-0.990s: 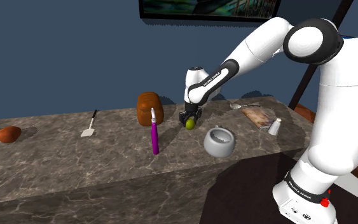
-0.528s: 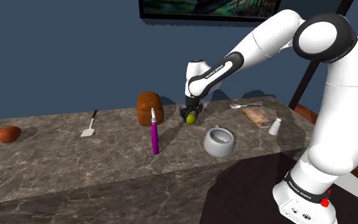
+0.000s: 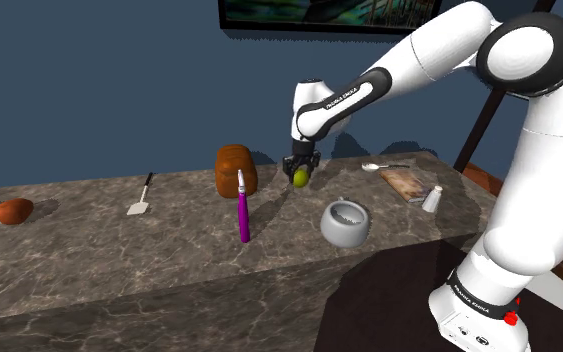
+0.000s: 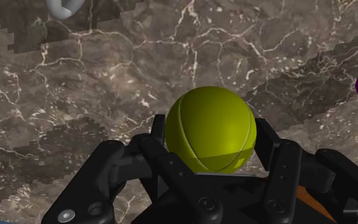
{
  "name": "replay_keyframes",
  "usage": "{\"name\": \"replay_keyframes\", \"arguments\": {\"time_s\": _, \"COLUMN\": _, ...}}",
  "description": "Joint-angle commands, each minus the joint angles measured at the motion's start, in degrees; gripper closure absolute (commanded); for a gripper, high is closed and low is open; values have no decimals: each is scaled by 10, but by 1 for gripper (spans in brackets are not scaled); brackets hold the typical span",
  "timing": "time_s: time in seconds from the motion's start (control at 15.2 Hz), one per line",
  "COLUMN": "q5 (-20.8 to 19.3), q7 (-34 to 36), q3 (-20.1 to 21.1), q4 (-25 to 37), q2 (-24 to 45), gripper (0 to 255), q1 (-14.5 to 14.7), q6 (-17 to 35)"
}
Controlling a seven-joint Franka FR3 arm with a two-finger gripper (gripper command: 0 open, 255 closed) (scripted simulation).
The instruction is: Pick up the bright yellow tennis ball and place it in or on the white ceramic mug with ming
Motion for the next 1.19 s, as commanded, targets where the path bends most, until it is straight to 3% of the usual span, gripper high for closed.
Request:
{"name": "replay_keyframes", "arguments": {"time_s": 0.0, "q5": 3, "q7": -3, "q3": 0, "q4": 3, "q2": -10, "gripper": 255, "q1": -1, "q6": -14}}
{"name": "replay_keyframes", "arguments": {"time_s": 0.59, "q5": 11, "q7": -8, "q3": 2, "q4": 27, "q2": -45, "gripper": 255, "q1": -3, "q6": -71}}
{"name": "replay_keyframes", "arguments": {"time_s": 1.12, "q5": 44, "q7": -56, "q3": -11, "q4": -177, "q2": -216, "gripper": 255, "q1": -18, "q6": -37}}
